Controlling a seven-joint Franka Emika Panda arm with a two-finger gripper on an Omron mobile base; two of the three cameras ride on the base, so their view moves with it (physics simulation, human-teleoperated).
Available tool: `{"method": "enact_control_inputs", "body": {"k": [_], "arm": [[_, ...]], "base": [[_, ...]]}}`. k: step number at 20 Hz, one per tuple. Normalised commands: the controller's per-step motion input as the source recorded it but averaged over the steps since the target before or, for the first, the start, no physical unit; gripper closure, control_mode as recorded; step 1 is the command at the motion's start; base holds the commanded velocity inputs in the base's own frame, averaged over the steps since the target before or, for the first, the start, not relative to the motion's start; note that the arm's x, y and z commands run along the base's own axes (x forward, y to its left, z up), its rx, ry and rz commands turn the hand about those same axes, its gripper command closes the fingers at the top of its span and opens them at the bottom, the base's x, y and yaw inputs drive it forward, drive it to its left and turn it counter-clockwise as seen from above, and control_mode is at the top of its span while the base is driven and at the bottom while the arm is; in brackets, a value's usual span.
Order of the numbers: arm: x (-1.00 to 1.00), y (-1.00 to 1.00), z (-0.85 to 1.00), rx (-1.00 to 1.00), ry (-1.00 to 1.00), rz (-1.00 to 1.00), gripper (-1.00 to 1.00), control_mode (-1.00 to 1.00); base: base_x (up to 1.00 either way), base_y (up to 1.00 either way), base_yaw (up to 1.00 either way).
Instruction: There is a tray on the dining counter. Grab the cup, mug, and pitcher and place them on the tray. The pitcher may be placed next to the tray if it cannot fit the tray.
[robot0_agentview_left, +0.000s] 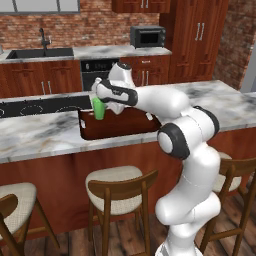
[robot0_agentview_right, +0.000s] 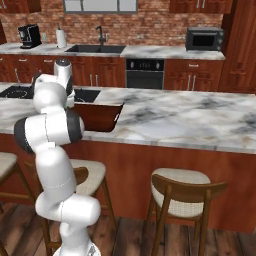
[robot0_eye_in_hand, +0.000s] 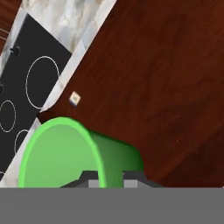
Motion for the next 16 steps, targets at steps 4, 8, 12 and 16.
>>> {"method": "enact_control_inputs", "body": {"k": [4,8,12,16], "arm": [[0.29,0.1,-0.17,0.0,0.0,0.0,1.0,-1.0],[0.32,0.03,-0.2,0.0,0.0,0.0,1.0,-1.0],[0.28,0.03,-0.21,0.0,0.0,0.0,1.0,-1.0],[0.21,0.04,-0.18,0.0,0.0,0.0,1.0,-1.0]], "base": [[0.0,0.0,0.0],[0.0,0.0,0.0],[0.0,0.0,0.0],[0.0,0.0,0.0]]}}
